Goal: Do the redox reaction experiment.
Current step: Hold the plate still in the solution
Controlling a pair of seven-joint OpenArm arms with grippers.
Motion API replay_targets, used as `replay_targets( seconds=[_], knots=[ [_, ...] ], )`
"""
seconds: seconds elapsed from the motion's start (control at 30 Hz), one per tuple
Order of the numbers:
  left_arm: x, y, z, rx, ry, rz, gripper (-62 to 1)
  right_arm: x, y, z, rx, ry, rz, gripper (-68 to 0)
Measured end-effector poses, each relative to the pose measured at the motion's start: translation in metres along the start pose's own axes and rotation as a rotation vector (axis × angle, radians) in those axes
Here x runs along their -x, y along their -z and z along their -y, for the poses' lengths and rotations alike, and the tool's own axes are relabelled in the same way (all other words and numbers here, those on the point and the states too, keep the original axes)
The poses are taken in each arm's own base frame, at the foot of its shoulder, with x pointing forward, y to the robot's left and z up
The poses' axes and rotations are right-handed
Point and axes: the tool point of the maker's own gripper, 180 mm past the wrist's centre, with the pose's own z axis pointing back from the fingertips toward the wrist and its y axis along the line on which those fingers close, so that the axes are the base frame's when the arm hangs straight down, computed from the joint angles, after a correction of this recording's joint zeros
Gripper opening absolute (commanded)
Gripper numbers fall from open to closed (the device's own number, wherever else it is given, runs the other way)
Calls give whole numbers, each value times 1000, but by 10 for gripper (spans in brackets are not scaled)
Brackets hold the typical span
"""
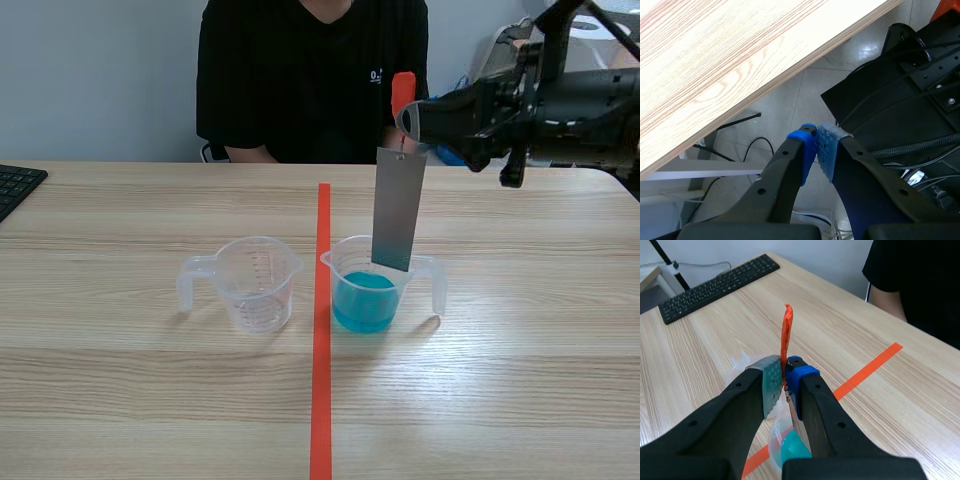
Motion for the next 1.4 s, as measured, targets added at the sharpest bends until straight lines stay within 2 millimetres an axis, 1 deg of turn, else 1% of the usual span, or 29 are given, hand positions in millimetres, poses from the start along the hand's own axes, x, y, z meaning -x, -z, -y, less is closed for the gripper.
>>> replay_targets(
  seconds=[0.07, 0.2, 0.43, 0.6, 0.93, 1.4],
  knots=[
    [0, 0, 0, 0, 0, 0, -569, 8, 4, -2, -4, 3, -21, -660],
    [0, 0, 0, 0, 0, 0, -569, 16, 9, -2, -2, 11, -25, -660],
    [0, 0, 0, 0, 0, 0, -569, 43, 15, 10, 40, 30, -61, -660],
    [0, 0, 0, 0, 0, 0, -569, 57, 20, 7, 35, 29, -96, -660],
    [0, 0, 0, 0, 0, 0, -569, 60, 23, 3, 25, 12, -102, -660],
    [0, 0, 0, 0, 0, 0, -569, 62, 23, 5, 33, -13, -114, -660]
  ],
)
